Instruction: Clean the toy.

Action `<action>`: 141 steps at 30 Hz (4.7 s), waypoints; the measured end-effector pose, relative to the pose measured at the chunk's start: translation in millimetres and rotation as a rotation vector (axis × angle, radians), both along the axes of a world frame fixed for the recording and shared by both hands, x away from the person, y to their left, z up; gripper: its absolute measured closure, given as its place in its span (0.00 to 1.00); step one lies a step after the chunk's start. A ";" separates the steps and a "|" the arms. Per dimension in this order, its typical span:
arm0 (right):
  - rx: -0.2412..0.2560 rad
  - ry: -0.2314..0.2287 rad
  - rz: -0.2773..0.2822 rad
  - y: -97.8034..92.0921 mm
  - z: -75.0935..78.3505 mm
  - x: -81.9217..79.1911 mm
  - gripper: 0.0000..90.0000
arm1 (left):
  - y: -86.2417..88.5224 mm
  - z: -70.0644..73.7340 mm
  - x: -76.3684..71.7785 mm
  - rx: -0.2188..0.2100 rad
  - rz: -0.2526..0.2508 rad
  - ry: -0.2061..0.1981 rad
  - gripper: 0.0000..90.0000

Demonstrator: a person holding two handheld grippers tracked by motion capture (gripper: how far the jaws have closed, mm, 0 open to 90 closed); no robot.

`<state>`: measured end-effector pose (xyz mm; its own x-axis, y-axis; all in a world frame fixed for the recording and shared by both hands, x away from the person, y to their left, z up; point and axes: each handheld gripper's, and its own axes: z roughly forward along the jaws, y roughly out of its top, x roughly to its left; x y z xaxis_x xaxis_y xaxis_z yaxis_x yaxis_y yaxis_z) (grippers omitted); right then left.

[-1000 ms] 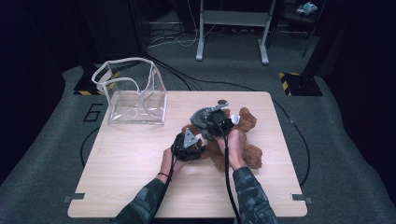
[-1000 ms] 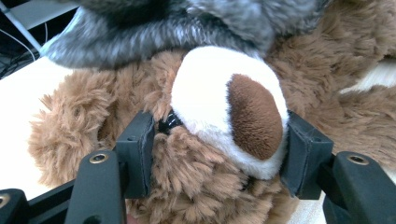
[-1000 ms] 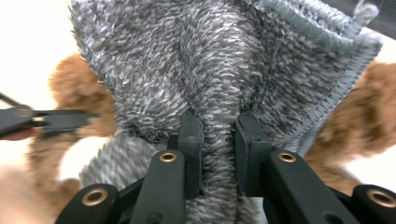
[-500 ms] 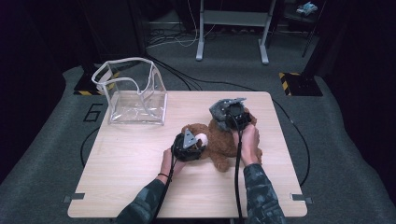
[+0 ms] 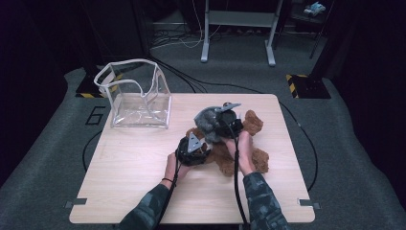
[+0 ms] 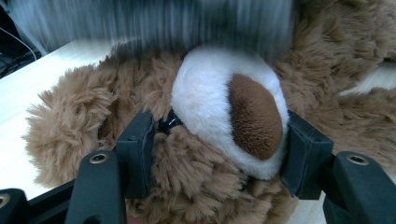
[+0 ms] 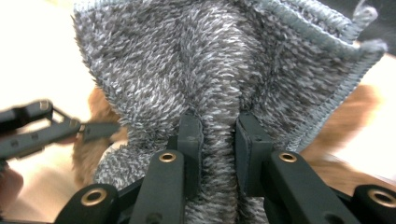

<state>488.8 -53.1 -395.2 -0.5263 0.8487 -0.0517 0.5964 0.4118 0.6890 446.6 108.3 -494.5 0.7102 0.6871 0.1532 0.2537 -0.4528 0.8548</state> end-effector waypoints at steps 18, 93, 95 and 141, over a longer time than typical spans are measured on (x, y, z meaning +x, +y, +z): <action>-0.077 -0.028 -0.189 -40.5 -1.5 12.9 0.83 | 1.5 0.9 0.7 0.006 -0.001 0.003 0.42; 0.024 0.114 -0.073 -11.2 -22.4 36.9 0.83 | 1.8 -3.0 -2.1 0.003 -0.012 -0.009 0.42; 0.033 0.131 -0.034 -5.6 -23.2 36.6 0.83 | 2.4 -2.9 -2.1 0.002 -0.013 -0.006 0.42; 0.074 0.032 -0.184 -90.0 24.4 21.6 0.83 | 1.5 -2.1 -1.5 0.002 -0.011 -0.002 0.42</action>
<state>510.4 -143.2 -370.8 -0.3626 0.9315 0.0290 0.6789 0.2427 0.6929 445.1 109.8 -496.6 0.7175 0.6789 0.1559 0.2466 -0.4569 0.8546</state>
